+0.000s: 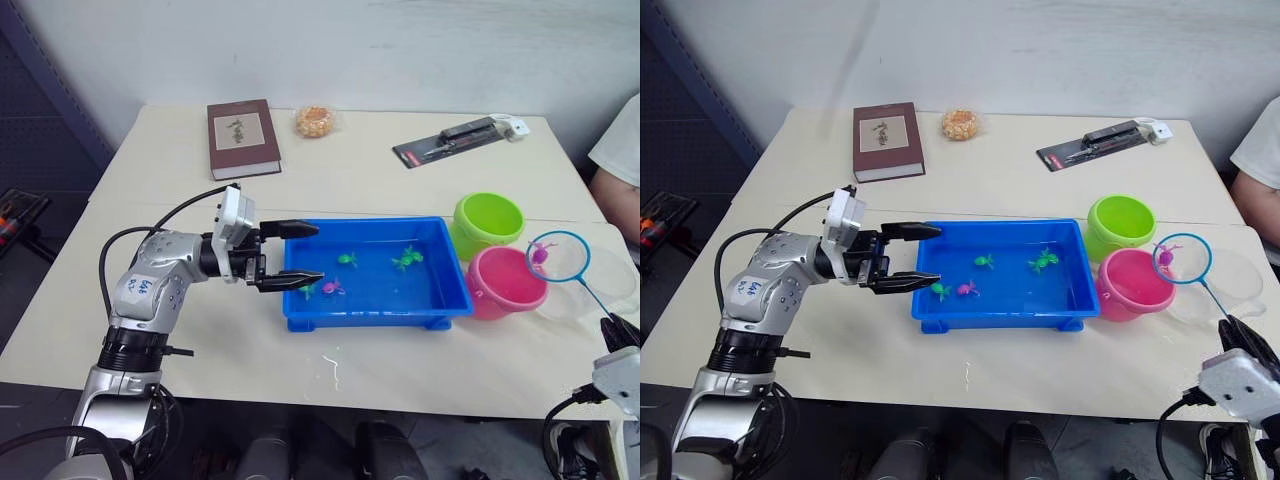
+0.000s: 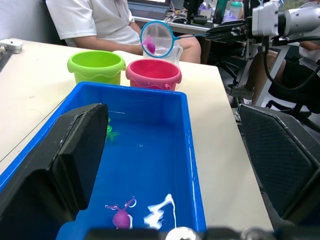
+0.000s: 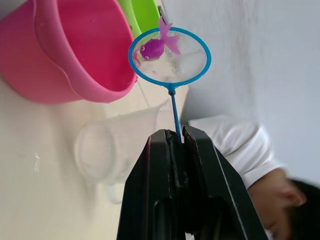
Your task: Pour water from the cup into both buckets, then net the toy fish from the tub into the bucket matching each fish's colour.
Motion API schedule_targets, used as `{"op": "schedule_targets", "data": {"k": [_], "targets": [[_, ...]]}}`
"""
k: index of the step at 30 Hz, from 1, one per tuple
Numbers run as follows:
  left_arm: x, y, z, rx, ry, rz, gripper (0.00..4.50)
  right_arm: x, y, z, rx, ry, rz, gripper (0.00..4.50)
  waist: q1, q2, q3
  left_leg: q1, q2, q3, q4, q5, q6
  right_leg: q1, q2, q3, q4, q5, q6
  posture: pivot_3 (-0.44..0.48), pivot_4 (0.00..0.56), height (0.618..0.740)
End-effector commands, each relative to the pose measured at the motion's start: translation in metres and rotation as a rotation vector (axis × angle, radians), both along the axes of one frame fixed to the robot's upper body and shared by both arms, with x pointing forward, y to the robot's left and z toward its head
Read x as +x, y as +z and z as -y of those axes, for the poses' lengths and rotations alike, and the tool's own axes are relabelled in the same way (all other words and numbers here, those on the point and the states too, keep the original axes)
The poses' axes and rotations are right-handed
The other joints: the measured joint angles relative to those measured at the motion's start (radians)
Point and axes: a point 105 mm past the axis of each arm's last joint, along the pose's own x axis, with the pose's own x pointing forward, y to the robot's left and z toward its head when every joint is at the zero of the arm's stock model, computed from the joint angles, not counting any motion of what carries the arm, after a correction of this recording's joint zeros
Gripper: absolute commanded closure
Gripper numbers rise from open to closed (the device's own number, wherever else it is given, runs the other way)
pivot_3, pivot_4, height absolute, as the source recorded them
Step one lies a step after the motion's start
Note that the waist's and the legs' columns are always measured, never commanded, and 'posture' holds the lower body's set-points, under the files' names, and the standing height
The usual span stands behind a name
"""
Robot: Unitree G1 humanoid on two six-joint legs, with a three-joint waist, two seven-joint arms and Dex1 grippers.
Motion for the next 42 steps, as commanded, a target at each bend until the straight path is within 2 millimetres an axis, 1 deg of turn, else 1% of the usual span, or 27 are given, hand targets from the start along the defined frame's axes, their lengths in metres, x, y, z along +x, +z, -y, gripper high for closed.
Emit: {"op": "schedule_targets", "data": {"k": [1,3,5,9,13,16,18,20,21,22,24,25,27,28,31,32,33,34,35,37,38,39,41,42], "targets": [[-0.006,0.007,0.003,-0.01,-0.013,0.032,0.06,-0.004,0.002,-0.006,-0.184,0.03,0.052,4.5,0.0,0.0,0.0,0.0,0.0,0.0,0.0,0.0,0.0,0.0,0.0,0.0,0.0,0.0,0.0,0.0,0.15,0.738],[-0.006,0.007,0.004,-0.011,-0.012,0.031,0.06,-0.004,0.002,-0.008,-0.231,0.041,0.077,4.5,0.0,0.0,0.0,0.0,0.0,0.0,0.0,0.0,0.0,0.0,0.0,0.001,0.0,0.0,0.0,0.0,0.15,0.738],[-0.006,0.008,0.004,-0.014,-0.008,0.032,0.06,-0.006,-0.005,-0.006,-0.224,0.04,0.06,4.5,-0.001,0.0,0.0,0.0,0.0,0.0,0.0,0.0,0.0,0.0,0.0,0.002,0.0,0.0,0.0,0.0,0.15,0.738],[-0.006,0.01,0.006,-0.019,-0.007,0.031,0.06,-0.007,0.0,-0.002,-0.315,0.05,0.077,4.5,-0.001,0.0,0.0,0.0,0.0,0.001,0.0,0.0,0.0,0.0,0.0,0.003,0.0,0.0,0.0,0.0,0.15,0.738],[-0.007,0.01,0.005,-0.016,-0.006,0.026,0.06,-0.006,-0.004,0.002,-0.329,0.032,0.051,4.5,-0.001,0.0,0.0,0.001,0.0,0.001,0.0,0.0,0.0,0.0,0.0,0.003,0.0,0.0,0.0,0.0,0.15,0.738],[-0.006,0.009,0.004,-0.015,-0.004,0.021,0.06,-0.003,0.003,-0.001,-0.338,0.031,0.09,4.5,-0.002,0.0,0.0,0.0,0.0,0.001,0.0,0.0,0.0,0.0,0.001,0.003,0.0,0.0,0.0,0.0,0.15,0.738],[-0.007,0.009,0.005,-0.015,-0.007,0.019,0.06,-0.001,0.002,-0.007,-0.331,0.058,0.09,4.5,-0.002,0.0,0.0,0.0,0.0,0.001,0.0,0.0,0.0,0.0,0.001,0.004,0.0,0.0,0.0,0.0,0.15,0.738],[-0.007,0.009,0.006,-0.015,-0.008,0.018,0.06,-0.001,0.005,-0.003,-0.337,0.043,0.103,4.5,-0.002,0.0,0.0,0.0,0.0,0.001,0.0,0.0,0.0,0.0,0.001,0.003,0.0,0.0,0.0,0.0,0.15,0.738],[-0.007,0.01,0.006,-0.017,-0.007,0.019,0.06,-0.002,0.009,0.007,-0.344,-0.005,0.113,4.5,-0.002,0.0,0.0,0.0,0.0,0.001,0.0,0.0,0.0,0.0,0.001,0.003,0.0,0.0,0.0,0.0,0.15,0.738],[-0.007,0.01,0.006,-0.019,-0.007,0.018,0.06,-0.002,0.009,0.006,-0.343,0.005,0.108,4.5,-0.002,0.0,0.0,0.0,0.0,0.001,0.0,0.0,0.0,0.0,0.001,0.004,0.0,0.0,0.0,0.0,0.15,0.738],[-0.007,0.01,0.008,-0.018,-0.014,0.015,0.06,-0.002,-0.002,-0.012,-0.324,0.095,0.069,4.5,-0.002,0.0,0.0,0.0,0.0,0.001,0.0,0.0,0.0,0.0,0.001,0.004,0.0,0.0,0.0,0.0,0.15,0.738],[-0.007,0.009,0.008,-0.017,-0.015,0.015,0.06,-0.003,-0.002,-0.011,-0.322,0.085,0.07,4.5,-0.002,0.0,0.0,0.0,0.0,0.001,0.0,0.0,0.0,0.0,0.001,0.003,0.0,0.0,0.0,0.0,0.15,0.738],[-0.006,0.01,0.008,-0.022,-0.009,0.018,0.06,-0.002,0.008,0.007,-0.337,-0.007,0.108,4.5,-0.002,0.0,0.0,0.0,0.0,0.001,0.0,0.0,0.0,0.0,0.001,0.004,0.0,0.0,0.0,0.0,0.15,0.738],[-0.005,0.011,0.008,-0.024,-0.007,0.018,0.06,-0.001,0.01,0.009,-0.343,-0.017,0.114,4.5,-0.002,0.0,0.0,0.001,0.0,0.001,0.0,0.0,0.0,0.0,0.001,0.004,0.0,0.0,0.0,0.0,0.15,0.738],[-0.006,0.01,0.008,-0.022,-0.01,0.016,0.06,0.002,0.007,-0.004,-0.323,0.04,0.108,4.5,-0.002,0.0,0.0,0.001,0.0,0.001,0.0,0.0,0.0,0.0,0.001,0.004,0.0,0.0,0.0,0.0,0.15,0.738],[-0.006,0.009,0.008,-0.022,-0.01,0.016,0.06,0.002,0.007,-0.006,-0.317,0.044,0.11,4.5,-0.002,0.0,0.0,0.0,0.0,0.001,0.0,0.0,0.0,0.0,0.001,0.004,0.0,0.0,0.0,0.0,0.15,0.738],[-0.005,0.009,0.008,-0.022,-0.007,0.016,0.06,0.003,0.013,-0.003,-0.302,0.025,0.135,4.5,-0.002,0.0,0.0,0.0,0.0,0.001,0.0,0.0,0.0,0.0,0.001,0.004,0.0,0.0,0.0,0.0,0.15,0.738],[-0.005,0.009,0.006,-0.02,-0.002,0.016,0.06,0.006,0.023,-0.002,-0.263,0.017,0.172,4.5,-0.002,0.0,0.0,0.0,0.0,0.001,0.0,0.0,0.0,0.0,0.001,0.004,0.0,0.0,0.0,0.0,0.15,0.738],[-0.005,0.009,0.004,-0.017,0.003,0.017,0.06,0.01,0.03,-0.003,-0.189,0.027,0.194,4.5,-0.002,0.0,0.0,0.0,0.0,0.001,0.0,0.0,0.0,0.0,0.001,0.004,0.0,0.0,0.0,0.0,0.15,0.738],[-0.004,0.008,-0.002,-0.003,0.018,0.016,0.06,0.021,0.037,-0.014,0.013,0.096,0.185,4.5,-0.008,0.0,0.0,0.001,0.0,0.001,0.0,0.0,0.0,0.001,0.001,0.004,0.001,0.0,0.0,0.0,0.15,0.738],[-0.003,0.007,-0.006,0.005,0.029,0.014,0.06,0.027,0.039,-0.023,0.13,0.148,0.16,4.5,-0.011,0.0,0.0,0.002,0.0,0.002,0.0,0.0,0.0,0.001,0.001,0.004,0.001,0.0,0.0,0.0,0.15,0.738],[-0.002,0.005,-0.013,0.018,0.047,0.011,0.06,0.035,0.044,-0.036,0.269,0.217,0.131,4.5,-0.016,0.0,0.0,0.002,0.001,0.002,0.0,0.0,0.0,0.001,0.001,0.004,0.001,0.0,0.0,0.0,0.15,0.738],[-0.001,0.003,-0.025,0.039,0.079,0.005,0.06,0.048,0.053,-0.056,0.443,0.32,0.068,4.5,-0.028,0.0,0.0,0.002,0.002,0.001,0.0,0.0,0.0,0.001,0.002,0.004,0.002,0.0,0.0,0.0,0.15,0.738],[0.0,0.002,-0.033,0.051,0.102,0.004,0.06,0.055,0.058,-0.071,0.526,0.379,0.02,4.5,-0.028,0.0,0.0,0.002,0.002,0.0,0.0,0.001,0.0,0.001,0.002,0.004,0.002,0.0,0.0,0.0,0.15,0.738]]}}
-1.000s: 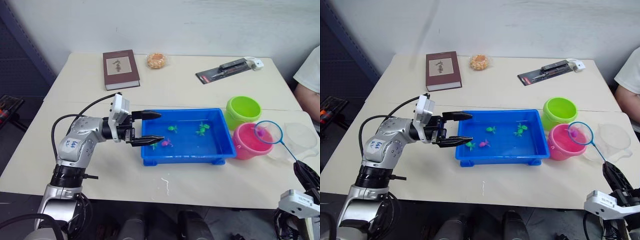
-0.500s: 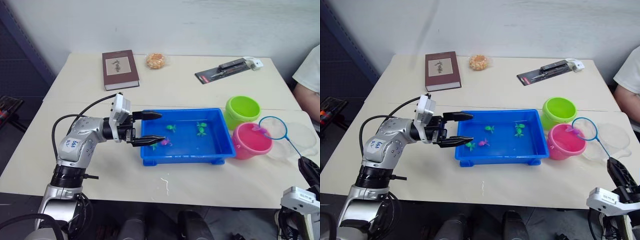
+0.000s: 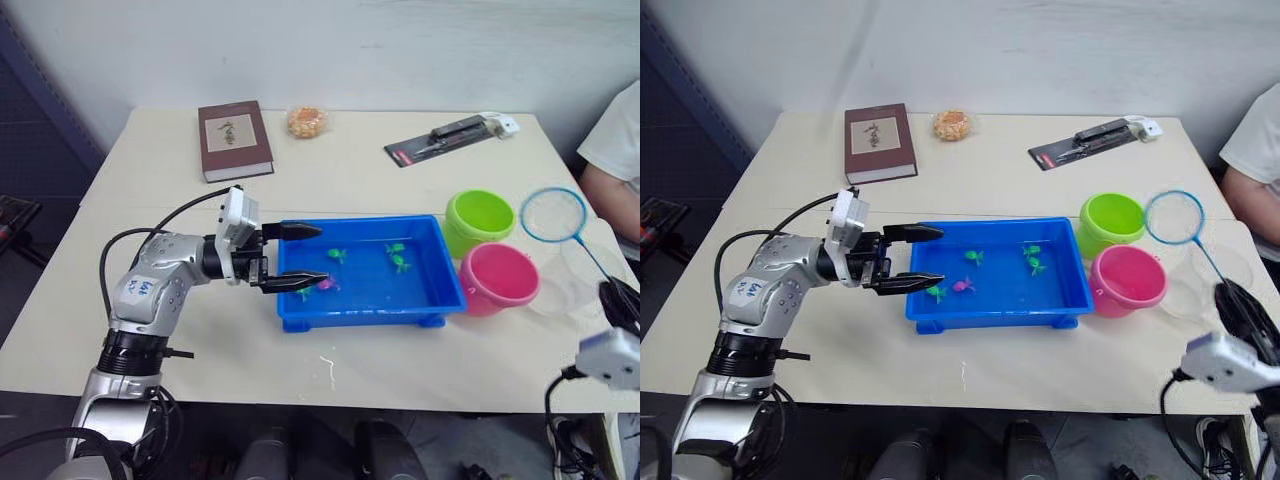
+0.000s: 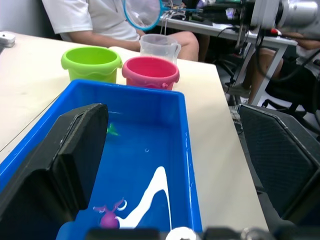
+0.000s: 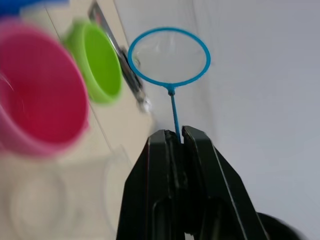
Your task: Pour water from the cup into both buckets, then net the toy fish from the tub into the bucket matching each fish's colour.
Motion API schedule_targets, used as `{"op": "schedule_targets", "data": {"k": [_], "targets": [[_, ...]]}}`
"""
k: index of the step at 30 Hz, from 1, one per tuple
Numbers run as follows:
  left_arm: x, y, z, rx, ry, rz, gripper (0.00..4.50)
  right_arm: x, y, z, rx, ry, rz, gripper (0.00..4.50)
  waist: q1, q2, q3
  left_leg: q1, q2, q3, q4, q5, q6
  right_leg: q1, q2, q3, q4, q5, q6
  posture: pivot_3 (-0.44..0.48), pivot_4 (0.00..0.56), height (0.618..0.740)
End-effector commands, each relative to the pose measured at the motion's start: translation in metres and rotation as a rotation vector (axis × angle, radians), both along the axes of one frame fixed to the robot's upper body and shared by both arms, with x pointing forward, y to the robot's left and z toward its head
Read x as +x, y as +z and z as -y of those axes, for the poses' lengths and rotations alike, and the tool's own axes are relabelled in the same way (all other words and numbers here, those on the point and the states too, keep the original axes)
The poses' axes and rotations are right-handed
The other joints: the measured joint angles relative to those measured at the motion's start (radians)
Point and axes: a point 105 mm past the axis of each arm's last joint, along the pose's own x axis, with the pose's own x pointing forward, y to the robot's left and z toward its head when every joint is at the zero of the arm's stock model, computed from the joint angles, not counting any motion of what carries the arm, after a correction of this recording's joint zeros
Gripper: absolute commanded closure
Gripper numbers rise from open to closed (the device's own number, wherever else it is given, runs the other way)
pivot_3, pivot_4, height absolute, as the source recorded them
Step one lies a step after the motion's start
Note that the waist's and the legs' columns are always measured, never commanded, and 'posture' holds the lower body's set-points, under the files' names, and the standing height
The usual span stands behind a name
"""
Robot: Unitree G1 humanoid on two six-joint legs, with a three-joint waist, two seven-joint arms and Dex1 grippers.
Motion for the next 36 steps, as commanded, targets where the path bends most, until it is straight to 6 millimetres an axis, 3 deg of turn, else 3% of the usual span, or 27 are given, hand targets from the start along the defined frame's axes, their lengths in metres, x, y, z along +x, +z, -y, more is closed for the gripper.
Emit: {"op": "schedule_targets", "data": {"k": [1,3,8,13,19,24,31,36], "targets": [[0.0,0.004,-0.026,0.024,0.064,0.033,0.06,0.015,0.017,-0.045,0.233,0.239,-0.137,4.5,-0.003,0.0,0.0,0.0,0.0,0.0,0.0,0.0,0.0,0.0,0.0,0.0,0.0,0.0,0.0,0.0,0.15,0.738],[0.001,0.004,-0.037,0.037,0.104,0.031,0.06,0.019,0.014,-0.072,0.279,0.35,-0.268,4.5,0.0,0.0,0.0,0.0,0.0,0.0,0.0,0.0,0.0,0.0,-0.001,0.0,0.0,0.0,0.0,0.0,0.15,0.738],[-0.003,-0.001,-0.056,0.083,0.166,0.026,0.06,0.036,-0.013,-0.103,0.247,0.389,-0.534,4.5,0.026,0.0,0.0,-0.003,-0.001,-0.006,0.001,0.0,0.0,0.0,-0.003,-0.004,-0.003,0.0,0.0,0.0,0.15,0.738],[-0.011,-0.004,-0.056,0.099,0.163,0.022,0.06,0.061,-0.027,-0.126,0.151,0.398,-0.559,4.5,0.029,-0.001,0.0,-0.005,-0.003,-0.006,0.002,0.0,0.002,-0.001,-0.006,-0.004,-0.003,0.0,0.0,0.0,0.15,0.738],[-0.019,-0.006,-0.052,0.094,0.172,0.025,0.06,0.079,-0.052,-0.123,-0.052,0.357,-0.611,4.5,0.024,-0.001,0.0,-0.006,-0.003,-0.004,0.001,-0.001,0.002,-0.002,-0.005,-0.007,-0.004,0.0,0.0,0.0,0.15,0.738],[-0.023,-0.008,-0.052,0.091,0.178,0.022,0.06,0.087,-0.055,-0.123,-0.126,0.358,-0.608,4.5,0.023,-0.001,0.0,-0.005,-0.003,-0.004,0.001,-0.001,0.001,-0.003,-0.004,-0.011,-0.003,0.0,0.0,0.0,0.15,0.738],[-0.026,-0.014,-0.055,0.092,0.188,0.009,0.06,0.078,-0.061,-0.159,-0.039,0.504,-0.698,4.5,0.024,-0.001,0.0,-0.005,-0.002,-0.004,0.001,-0.001,0.001,-0.003,-0.004,-0.012,-0.003,0.0,0.0,0.0,0.15,0.738],[-0.028,-0.015,-0.058,0.098,0.194,0.007,0.06,0.077,-0.056,-0.162,0.074,0.524,-0.762,4.5,0.024,-0.001,0.0,-0.005,-0.002,-0.004,0.001,-0.001,0.001,-0.002,-0.005,-0.013,-0.003,0.0,0.0,0.0,0.15,0.738]]}}
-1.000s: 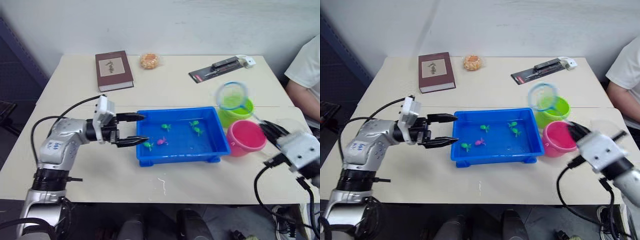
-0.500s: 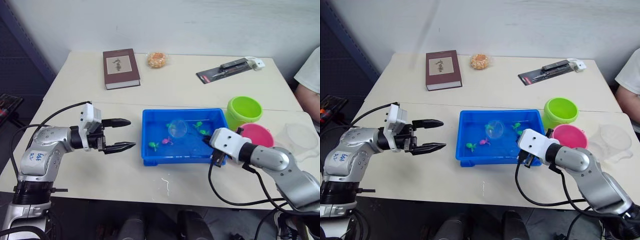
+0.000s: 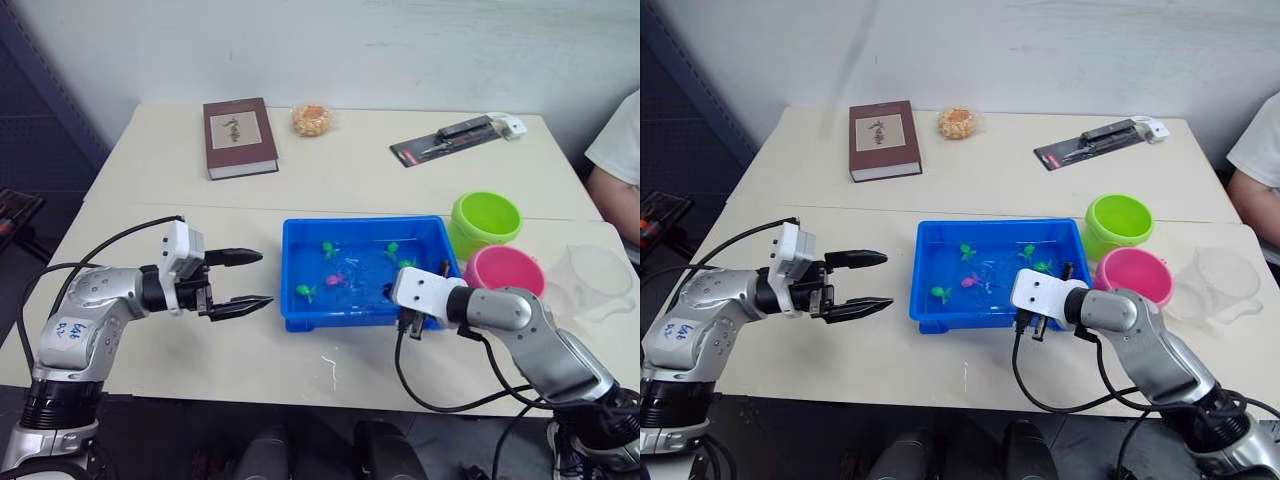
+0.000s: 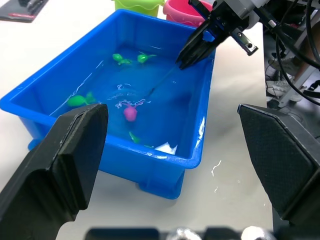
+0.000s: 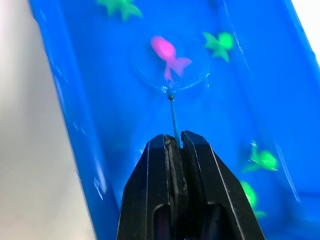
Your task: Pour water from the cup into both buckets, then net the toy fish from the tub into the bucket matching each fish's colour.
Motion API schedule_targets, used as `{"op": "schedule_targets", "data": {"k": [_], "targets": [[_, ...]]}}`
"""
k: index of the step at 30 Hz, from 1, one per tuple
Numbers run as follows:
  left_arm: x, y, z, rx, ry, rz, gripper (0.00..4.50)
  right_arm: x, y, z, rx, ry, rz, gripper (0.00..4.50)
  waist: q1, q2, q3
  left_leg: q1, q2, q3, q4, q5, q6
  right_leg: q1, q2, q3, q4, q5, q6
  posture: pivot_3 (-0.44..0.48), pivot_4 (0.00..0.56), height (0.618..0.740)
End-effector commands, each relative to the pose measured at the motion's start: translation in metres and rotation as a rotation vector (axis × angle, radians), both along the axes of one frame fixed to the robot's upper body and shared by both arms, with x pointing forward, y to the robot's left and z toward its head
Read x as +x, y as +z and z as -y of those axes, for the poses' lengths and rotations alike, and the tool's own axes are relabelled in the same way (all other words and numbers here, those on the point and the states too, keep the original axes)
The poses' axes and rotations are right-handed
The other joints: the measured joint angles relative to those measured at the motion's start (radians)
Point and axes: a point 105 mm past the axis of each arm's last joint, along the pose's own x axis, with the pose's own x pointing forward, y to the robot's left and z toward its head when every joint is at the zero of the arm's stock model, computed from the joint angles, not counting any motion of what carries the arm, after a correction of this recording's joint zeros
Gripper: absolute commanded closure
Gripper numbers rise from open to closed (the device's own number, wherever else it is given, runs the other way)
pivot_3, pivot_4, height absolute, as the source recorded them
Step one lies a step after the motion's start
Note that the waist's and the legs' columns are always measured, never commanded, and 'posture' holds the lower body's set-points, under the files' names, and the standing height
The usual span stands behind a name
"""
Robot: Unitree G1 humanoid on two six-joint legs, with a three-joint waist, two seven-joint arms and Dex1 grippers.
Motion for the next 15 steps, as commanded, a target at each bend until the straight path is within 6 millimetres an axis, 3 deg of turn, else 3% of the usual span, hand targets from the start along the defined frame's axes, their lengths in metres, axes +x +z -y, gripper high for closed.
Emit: {"op": "schedule_targets", "data": {"k": [1,10,15], "targets": [[-0.005,0.008,-0.002,-0.005,-0.01,0.039,0.06,0.0,0.016,0.0,0.052,-0.006,0.0,4.5,0.001,0.0,0.0,0.0,0.0,0.0,0.0,0.0,0.0,0.0,0.0,0.0,0.0,0.0,0.0,0.0,0.15,0.738],[-0.01,0.008,-0.002,0.001,-0.011,0.041,0.06,-0.004,0.036,0.035,0.061,-0.039,-0.033,4.5,0.001,0.0,0.0,0.0,0.0,0.0,0.0,0.0,0.0,0.0,-0.002,0.0,0.0,0.0,0.0,0.0,0.15,0.738],[-0.01,0.01,0.002,-0.002,-0.03,0.046,0.06,-0.013,0.055,0.051,0.224,-0.081,-0.062,4.5,0.002,0.0,0.0,0.0,0.0,0.0,0.0,0.0,0.0,0.001,-0.003,0.0,0.0,0.0,0.0,0.0,0.15,0.738]]}}
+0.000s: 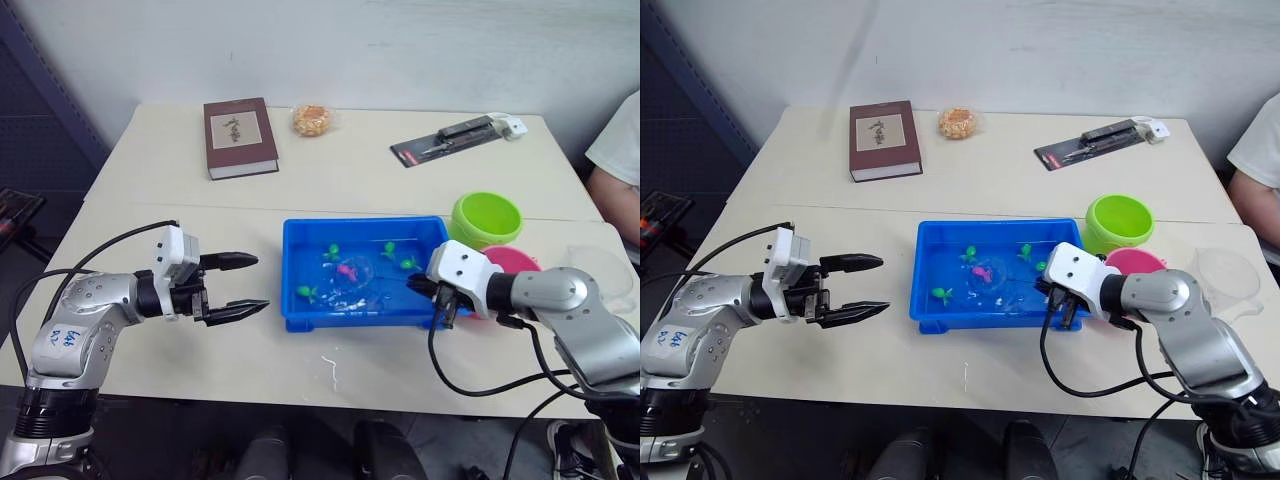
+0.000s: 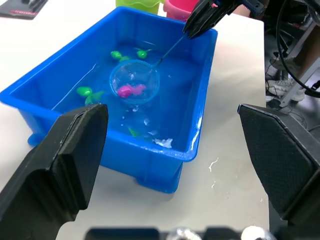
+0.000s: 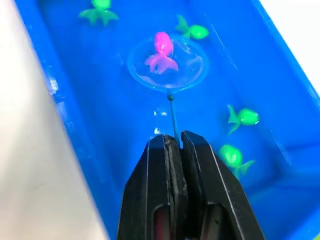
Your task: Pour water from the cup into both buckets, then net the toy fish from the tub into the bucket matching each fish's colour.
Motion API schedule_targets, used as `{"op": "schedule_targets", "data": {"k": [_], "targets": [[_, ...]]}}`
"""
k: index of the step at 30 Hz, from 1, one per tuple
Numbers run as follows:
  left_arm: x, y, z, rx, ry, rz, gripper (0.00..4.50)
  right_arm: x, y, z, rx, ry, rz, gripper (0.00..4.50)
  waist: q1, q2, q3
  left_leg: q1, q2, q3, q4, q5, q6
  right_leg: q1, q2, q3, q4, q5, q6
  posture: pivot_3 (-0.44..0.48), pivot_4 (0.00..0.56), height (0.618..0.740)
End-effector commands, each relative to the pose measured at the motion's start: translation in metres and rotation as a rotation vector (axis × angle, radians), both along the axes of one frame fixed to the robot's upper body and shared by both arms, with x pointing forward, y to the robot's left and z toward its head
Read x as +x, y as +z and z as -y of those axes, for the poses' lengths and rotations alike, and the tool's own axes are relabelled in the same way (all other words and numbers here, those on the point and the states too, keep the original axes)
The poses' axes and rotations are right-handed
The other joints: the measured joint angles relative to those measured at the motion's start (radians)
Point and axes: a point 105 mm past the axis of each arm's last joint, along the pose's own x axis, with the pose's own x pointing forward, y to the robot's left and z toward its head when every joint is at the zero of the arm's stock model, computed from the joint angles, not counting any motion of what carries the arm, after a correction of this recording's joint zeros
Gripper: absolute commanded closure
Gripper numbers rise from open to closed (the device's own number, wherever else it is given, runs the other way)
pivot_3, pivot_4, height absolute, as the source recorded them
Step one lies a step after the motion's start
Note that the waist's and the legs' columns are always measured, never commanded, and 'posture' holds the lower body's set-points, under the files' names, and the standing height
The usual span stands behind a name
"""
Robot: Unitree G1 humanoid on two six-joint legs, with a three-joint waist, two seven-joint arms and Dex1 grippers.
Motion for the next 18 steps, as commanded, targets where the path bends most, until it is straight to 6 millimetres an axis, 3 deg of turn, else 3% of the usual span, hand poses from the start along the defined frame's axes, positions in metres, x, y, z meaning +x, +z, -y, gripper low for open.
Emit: {"op": "schedule_targets", "data": {"k": [1,5,10,18], "targets": [[-0.003,0.012,0.004,-0.005,-0.035,0.045,0.06,-0.013,0.029,0.008,0.09,0.018,0.051,4.5,0.0,0.0,0.0,0.0,0.0,0.0,0.0,0.0,0.0,0.0,0.0,0.0,0.0,0.0,0.0,0.0,0.15,0.738],[0.0,0.015,0.01,-0.017,-0.068,0.053,0.06,-0.029,0.041,0.024,0.144,0.007,0.053,4.5,0.004,0.0,0.0,0.0,0.0,0.0,0.0,0.0,0.0,0.0,0.0,0.0,0.0,0.0,0.0,0.0,0.15,0.738],[0.008,0.023,0.025,-0.05,-0.134,0.067,0.06,-0.041,0.043,0.063,0.227,-0.171,0.063,4.5,0.015,0.0,0.0,0.0,-0.001,-0.001,0.0,0.0,0.0,0.002,0.002,0.0,-0.001,0.0,0.0,0.0,0.15,0.738],[0.018,0.028,0.046,-0.083,-0.23,0.071,0.06,-0.075,0.049,0.108,0.26,-0.389,0.162,4.5,0.019,0.0,0.0,0.002,-0.001,0.002,0.0,0.0,0.001,0.002,0.005,0.001,0.001,0.0,0.0,0.0,0.15,0.738]]}}
